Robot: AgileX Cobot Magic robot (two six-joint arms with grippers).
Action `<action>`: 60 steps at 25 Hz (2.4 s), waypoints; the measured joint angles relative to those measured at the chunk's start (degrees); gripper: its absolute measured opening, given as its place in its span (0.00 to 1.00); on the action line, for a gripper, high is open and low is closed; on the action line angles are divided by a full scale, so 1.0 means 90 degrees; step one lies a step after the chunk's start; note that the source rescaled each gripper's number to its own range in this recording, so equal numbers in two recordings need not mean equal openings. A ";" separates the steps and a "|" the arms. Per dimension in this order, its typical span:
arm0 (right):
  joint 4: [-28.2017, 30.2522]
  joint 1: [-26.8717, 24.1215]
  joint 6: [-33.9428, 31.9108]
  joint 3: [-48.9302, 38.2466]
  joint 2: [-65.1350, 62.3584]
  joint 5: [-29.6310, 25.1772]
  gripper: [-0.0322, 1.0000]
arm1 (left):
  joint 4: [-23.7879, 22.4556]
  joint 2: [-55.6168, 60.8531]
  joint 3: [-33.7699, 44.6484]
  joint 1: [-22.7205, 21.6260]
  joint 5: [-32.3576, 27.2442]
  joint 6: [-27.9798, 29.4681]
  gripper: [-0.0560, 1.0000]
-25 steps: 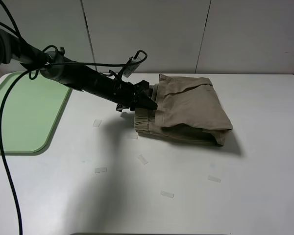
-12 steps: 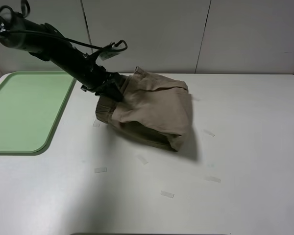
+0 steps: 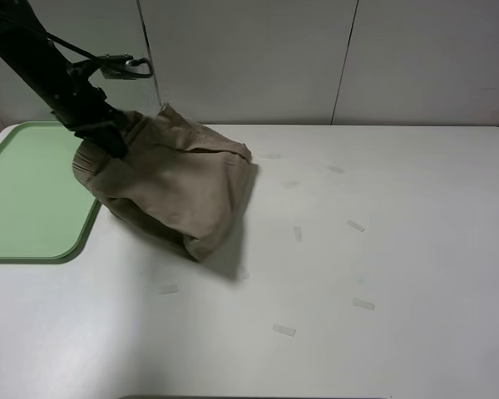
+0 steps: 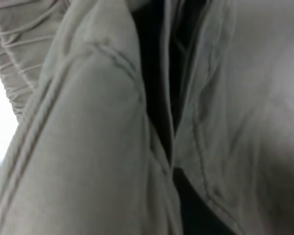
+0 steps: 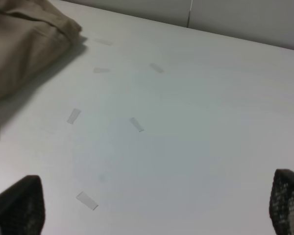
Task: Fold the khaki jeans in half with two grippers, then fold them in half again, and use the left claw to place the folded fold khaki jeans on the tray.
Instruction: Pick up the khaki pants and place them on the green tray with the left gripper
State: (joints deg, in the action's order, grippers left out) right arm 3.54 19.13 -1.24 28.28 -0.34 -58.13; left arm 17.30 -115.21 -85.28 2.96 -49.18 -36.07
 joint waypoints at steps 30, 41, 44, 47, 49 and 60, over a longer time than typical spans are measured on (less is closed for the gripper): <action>0.0000 0.0000 0.0000 0.0000 0.0000 0.0000 0.99 | -0.2482 0.1071 0.1206 -0.2206 0.1479 0.0191 0.05; 0.0000 0.0000 0.0000 0.0000 0.0000 0.0000 0.99 | -0.2575 0.0396 0.1263 -0.2352 0.2399 0.0285 0.05; 0.0000 0.0000 0.0000 0.0000 0.0000 0.0000 0.99 | -0.2689 0.0391 0.1290 -0.2425 0.2398 0.1054 0.05; 0.0000 0.0000 0.0000 0.0000 0.0000 0.0000 0.99 | -0.2932 0.0397 0.1434 -0.2513 0.2441 0.1599 0.05; 0.0000 0.0000 0.0000 0.0000 0.0000 0.0000 0.99 | -0.3012 0.0433 0.1643 -0.2627 0.2637 0.1926 0.05; 0.0000 0.0000 0.0000 0.0000 0.0000 0.0007 0.99 | -0.3064 0.0621 0.2081 -0.2858 0.3384 0.2268 0.05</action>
State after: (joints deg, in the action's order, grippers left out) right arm 3.54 19.13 -1.24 28.28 -0.34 -58.07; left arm -10.27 -109.63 -66.55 -22.76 -18.73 -15.66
